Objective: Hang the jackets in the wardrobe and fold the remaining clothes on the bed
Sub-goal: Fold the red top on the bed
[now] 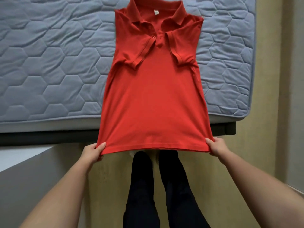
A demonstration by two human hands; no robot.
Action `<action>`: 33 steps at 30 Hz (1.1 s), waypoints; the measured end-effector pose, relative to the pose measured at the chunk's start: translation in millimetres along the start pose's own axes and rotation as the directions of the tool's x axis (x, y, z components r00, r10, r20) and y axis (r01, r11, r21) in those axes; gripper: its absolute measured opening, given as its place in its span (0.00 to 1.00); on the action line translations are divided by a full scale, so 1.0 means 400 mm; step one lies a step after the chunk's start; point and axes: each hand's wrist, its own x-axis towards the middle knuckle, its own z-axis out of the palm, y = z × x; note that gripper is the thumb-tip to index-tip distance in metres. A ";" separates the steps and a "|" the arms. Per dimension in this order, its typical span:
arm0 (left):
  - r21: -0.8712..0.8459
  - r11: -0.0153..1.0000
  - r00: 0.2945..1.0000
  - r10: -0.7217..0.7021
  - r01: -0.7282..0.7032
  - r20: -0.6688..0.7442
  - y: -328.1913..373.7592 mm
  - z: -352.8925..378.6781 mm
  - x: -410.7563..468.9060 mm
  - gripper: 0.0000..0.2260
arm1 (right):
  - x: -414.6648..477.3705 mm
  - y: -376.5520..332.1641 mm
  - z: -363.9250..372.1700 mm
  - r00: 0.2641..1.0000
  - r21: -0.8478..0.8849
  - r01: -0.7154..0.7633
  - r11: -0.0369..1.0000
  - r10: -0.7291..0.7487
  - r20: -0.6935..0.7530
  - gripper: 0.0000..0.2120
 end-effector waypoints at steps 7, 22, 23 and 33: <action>0.125 0.975 0.974 -0.198 0.185 0.107 -0.009 -0.092 -0.215 0.09 | -0.196 0.059 -0.085 0.973 0.085 -0.223 0.971 0.217 0.079 0.05; -0.618 0.705 0.933 0.322 -0.348 -0.159 0.767 -0.128 -0.242 0.12 | -0.099 -0.687 -0.387 0.959 0.722 0.194 0.664 -0.282 0.002 0.08; -0.559 0.727 0.914 0.364 -0.398 -0.178 0.804 -0.117 -0.219 0.10 | -0.072 -0.722 -0.389 0.947 0.679 0.232 0.697 -0.320 0.005 0.10; -0.091 0.980 0.944 0.143 -0.177 -0.296 0.548 0.071 0.088 0.23 | 0.151 -0.498 -0.092 0.987 0.273 -0.014 0.962 -0.030 0.160 0.29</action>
